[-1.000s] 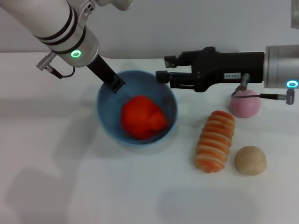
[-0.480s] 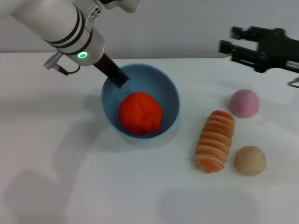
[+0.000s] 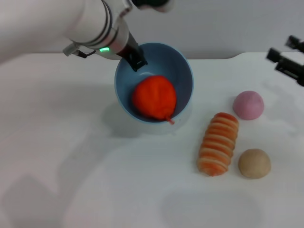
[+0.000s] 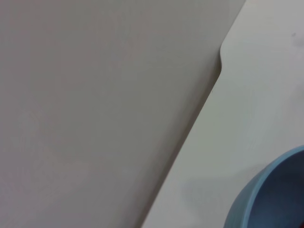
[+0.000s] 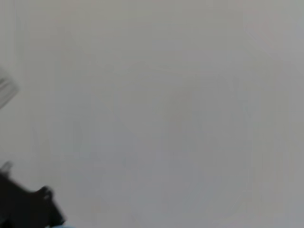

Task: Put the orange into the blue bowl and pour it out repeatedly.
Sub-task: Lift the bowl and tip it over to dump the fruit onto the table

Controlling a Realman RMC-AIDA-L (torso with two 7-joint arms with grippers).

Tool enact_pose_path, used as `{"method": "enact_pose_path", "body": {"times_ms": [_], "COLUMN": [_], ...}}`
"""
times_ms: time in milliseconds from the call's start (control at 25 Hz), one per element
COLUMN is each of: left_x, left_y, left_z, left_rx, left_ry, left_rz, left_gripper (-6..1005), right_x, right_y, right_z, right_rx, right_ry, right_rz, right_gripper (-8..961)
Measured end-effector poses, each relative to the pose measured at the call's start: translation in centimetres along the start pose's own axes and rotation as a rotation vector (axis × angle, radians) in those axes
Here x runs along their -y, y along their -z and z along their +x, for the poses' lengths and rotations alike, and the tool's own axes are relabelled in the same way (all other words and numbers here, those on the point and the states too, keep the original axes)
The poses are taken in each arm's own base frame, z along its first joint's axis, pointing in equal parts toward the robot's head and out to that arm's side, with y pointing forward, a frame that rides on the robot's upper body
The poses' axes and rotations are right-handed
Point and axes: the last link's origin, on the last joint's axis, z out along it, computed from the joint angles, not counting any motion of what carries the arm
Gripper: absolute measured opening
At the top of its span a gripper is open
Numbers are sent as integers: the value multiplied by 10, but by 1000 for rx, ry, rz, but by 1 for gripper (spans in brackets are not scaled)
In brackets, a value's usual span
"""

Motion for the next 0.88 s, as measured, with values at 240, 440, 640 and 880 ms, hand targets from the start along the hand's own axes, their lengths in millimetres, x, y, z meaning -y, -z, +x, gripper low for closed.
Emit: {"method": "enact_pose_path", "body": {"times_ms": [240, 440, 640, 880], "left_x": [-15, -26, -55, -71], "left_y": [14, 23, 24, 27], "left_z": [12, 16, 19, 23], "left_rx": [-118, -216, -346, -449], "left_ry": [-70, -156, -394, -579], "left_rz": [41, 69, 111, 185], "left_gripper": [0, 0, -1, -1], "right_x": [5, 8, 11, 12], "right_y": [10, 10, 12, 15], "right_z": [8, 12, 14, 18], "right_rx": [41, 56, 67, 71], "right_ry": [30, 25, 13, 0], "right_rz": [62, 93, 118, 138], "right_gripper": [737, 737, 737, 737]}}
